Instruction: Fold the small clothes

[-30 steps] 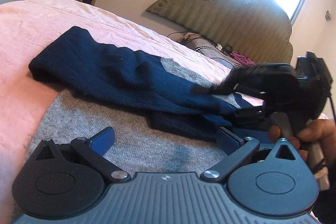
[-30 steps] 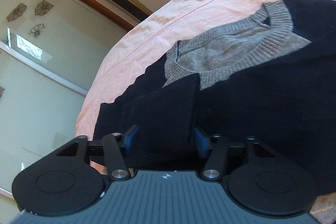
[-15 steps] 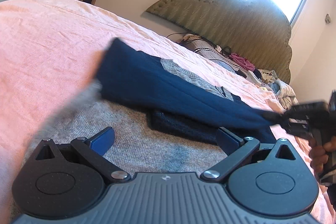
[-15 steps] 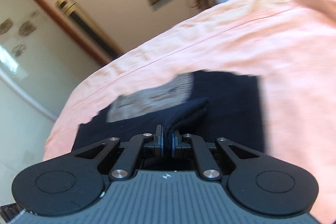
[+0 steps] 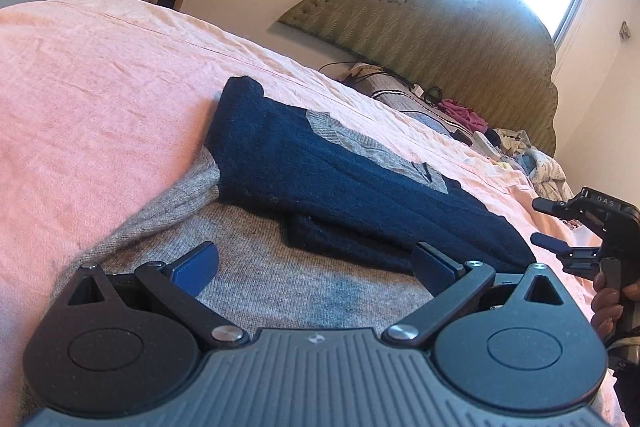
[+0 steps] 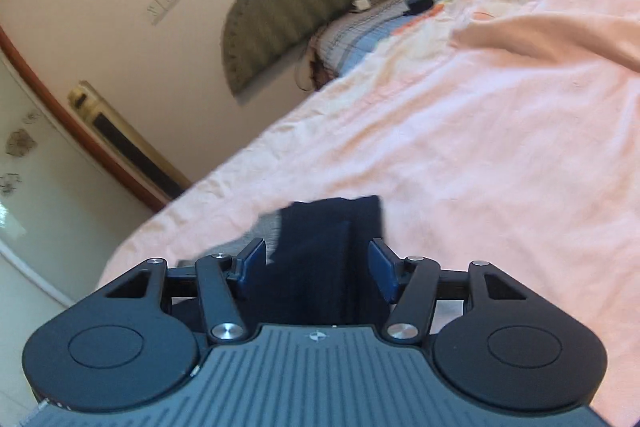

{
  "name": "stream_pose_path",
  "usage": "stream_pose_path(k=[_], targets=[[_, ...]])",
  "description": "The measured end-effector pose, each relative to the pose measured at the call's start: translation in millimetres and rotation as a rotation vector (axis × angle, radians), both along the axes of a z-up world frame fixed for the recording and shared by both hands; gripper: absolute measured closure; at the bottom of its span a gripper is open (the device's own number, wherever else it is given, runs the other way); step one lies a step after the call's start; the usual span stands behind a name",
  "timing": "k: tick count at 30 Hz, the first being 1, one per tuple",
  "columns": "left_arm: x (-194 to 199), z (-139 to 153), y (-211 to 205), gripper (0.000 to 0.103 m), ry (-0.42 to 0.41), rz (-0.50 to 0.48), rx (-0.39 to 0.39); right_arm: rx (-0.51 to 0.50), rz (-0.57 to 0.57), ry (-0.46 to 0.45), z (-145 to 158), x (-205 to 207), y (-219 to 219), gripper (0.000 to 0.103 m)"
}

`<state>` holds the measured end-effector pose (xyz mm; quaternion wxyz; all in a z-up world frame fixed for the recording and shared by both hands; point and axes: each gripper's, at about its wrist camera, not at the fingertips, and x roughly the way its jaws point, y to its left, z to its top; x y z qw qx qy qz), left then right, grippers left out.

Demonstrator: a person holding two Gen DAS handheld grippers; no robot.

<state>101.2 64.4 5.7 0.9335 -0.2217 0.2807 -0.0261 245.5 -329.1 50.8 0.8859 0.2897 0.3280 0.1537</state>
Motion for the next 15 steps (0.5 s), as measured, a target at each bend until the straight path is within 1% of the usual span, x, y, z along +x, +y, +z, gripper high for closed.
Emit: stream_pose_path(k=[1, 2, 3, 4, 5, 6, 7, 8, 9, 10, 12, 13, 14, 15], targets=[[0.2, 0.1, -0.4, 0.000, 0.001, 0.000, 0.002, -0.009, 0.045, 0.008, -2.1, -0.2, 6.8, 0.042], [0.5, 0.1, -0.6, 0.000, 0.001, 0.000, 0.003, -0.036, 0.083, 0.024, -6.0, 0.2, 14.9, 0.035], [0.7, 0.2, -0.7, 0.000, 0.002, -0.001, 0.005, -0.084, 0.120, 0.056, -12.8, 0.7, 24.6, 0.029], [1.1, 0.2, -0.8, 0.000, 0.003, -0.002, 0.007, -0.124, 0.149, 0.056, -19.3, 0.5, 30.6, 0.029], [1.4, 0.4, -0.9, 0.000, 0.005, -0.004, 0.009, -0.172, 0.159, -0.010, -20.7, -7.0, 34.3, 0.029], [1.9, 1.1, -1.7, 0.000, 0.009, -0.010, 0.018, -0.203, 0.146, -0.019, -20.1, -10.3, 35.0, 0.035], [2.0, 2.6, -2.5, 0.000, 0.022, -0.018, 0.037, -0.212, 0.118, -0.006, -16.4, -14.0, 34.2, 0.039], [1.0, 5.8, -4.1, 0.000, 0.046, -0.027, 0.077, -0.217, 0.094, 0.012, -9.8, -19.4, 33.7, 0.039], [-2.2, 10.6, -6.3, 0.000, 0.080, -0.028, 0.147, -0.233, 0.089, 0.007, -0.7, -29.2, 33.1, 0.037], [-7.8, 14.3, -7.6, 0.000, 0.101, -0.022, 0.223, -0.274, 0.094, -0.027, 7.8, -42.3, 33.1, 0.035], [-21.7, 17.4, -4.9, 0.000, 0.099, 0.008, 0.367, -0.410, 0.103, -0.114, 20.0, -72.0, 32.2, 0.023], [-26.1, 17.0, -1.3, 0.000, 0.103, 0.035, 0.429, -0.483, 0.108, -0.127, 20.7, -82.8, 31.3, 0.022], [-27.0, 16.0, 3.3, 0.000, 0.118, 0.066, 0.477, -0.549, 0.112, -0.118, 17.6, -90.4, 27.7, 0.022], [-25.2, 14.3, 8.3, 0.000, 0.135, 0.086, 0.499, -0.580, 0.118, -0.091, 12.3, -94.2, 23.9, 0.022]])
